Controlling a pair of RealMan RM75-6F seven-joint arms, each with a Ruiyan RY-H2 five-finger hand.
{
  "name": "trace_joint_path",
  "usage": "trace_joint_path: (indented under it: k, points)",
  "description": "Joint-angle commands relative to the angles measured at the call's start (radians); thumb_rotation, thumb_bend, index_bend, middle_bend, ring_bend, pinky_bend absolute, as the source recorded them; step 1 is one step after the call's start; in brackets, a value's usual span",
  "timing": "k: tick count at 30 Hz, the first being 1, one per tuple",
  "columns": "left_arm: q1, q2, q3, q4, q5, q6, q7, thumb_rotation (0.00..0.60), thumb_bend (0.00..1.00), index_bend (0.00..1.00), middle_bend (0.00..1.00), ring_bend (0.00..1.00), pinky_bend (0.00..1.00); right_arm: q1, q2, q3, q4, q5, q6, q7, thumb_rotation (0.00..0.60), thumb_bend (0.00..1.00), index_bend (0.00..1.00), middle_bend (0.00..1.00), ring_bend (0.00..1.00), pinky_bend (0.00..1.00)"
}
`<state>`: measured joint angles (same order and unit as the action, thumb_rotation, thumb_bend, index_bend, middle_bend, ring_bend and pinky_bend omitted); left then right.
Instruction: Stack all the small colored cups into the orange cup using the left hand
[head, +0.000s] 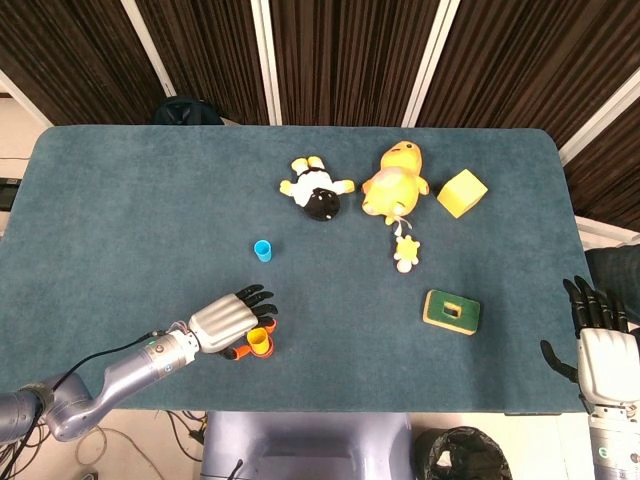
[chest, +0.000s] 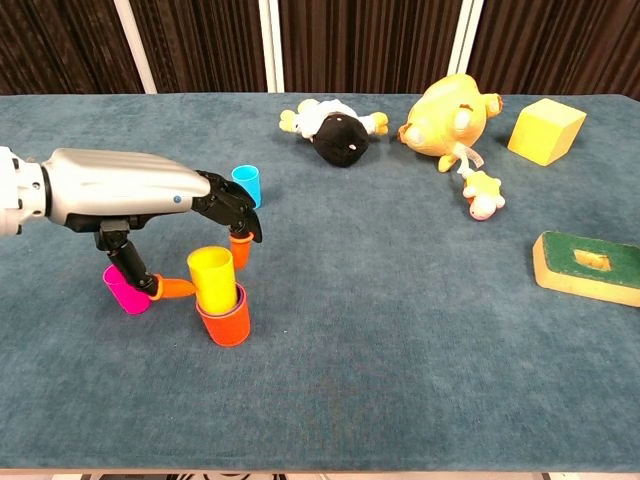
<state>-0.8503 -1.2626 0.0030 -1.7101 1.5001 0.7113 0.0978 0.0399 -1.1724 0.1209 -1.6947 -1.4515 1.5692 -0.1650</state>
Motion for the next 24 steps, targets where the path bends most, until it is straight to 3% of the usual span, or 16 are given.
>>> trace_joint_path:
  k: [1,5,11,15,24]
  points:
    - [-0.005,0.005,-0.002,-0.012,-0.023,-0.01,0.024,0.6,0.26,0.15,0.14,0.02,0.04,0.0,0.0,0.0,0.0,0.0,0.0,0.0,0.6,0.33,0.05,0.07,0.14,0.07]
    - [-0.006,0.011,-0.01,-0.028,-0.045,-0.009,0.031,0.6,0.25,0.09,0.14,0.02,0.04,0.0,0.0,-0.001,0.0,0.0,0.0,0.001,0.6,0.33,0.05,0.07,0.14,0.07]
    - [0.015,0.024,-0.034,-0.035,-0.05,0.057,0.01,0.6,0.22,0.11,0.15,0.02,0.05,0.001,-0.001,-0.001,0.0,0.0,-0.003,-0.001,0.6,0.33,0.05,0.07,0.14,0.07]
    - [0.065,0.002,-0.06,0.04,-0.094,0.15,-0.022,0.6,0.21,0.13,0.14,0.02,0.07,0.001,0.0,-0.003,0.001,0.0,-0.005,0.0,0.6,0.33,0.05,0.07,0.14,0.07]
    - [0.052,-0.123,-0.142,0.292,-0.303,0.09,-0.107,0.6,0.21,0.16,0.15,0.02,0.09,0.005,-0.007,-0.006,-0.001,0.0,-0.013,-0.017,0.6,0.33,0.05,0.07,0.14,0.07]
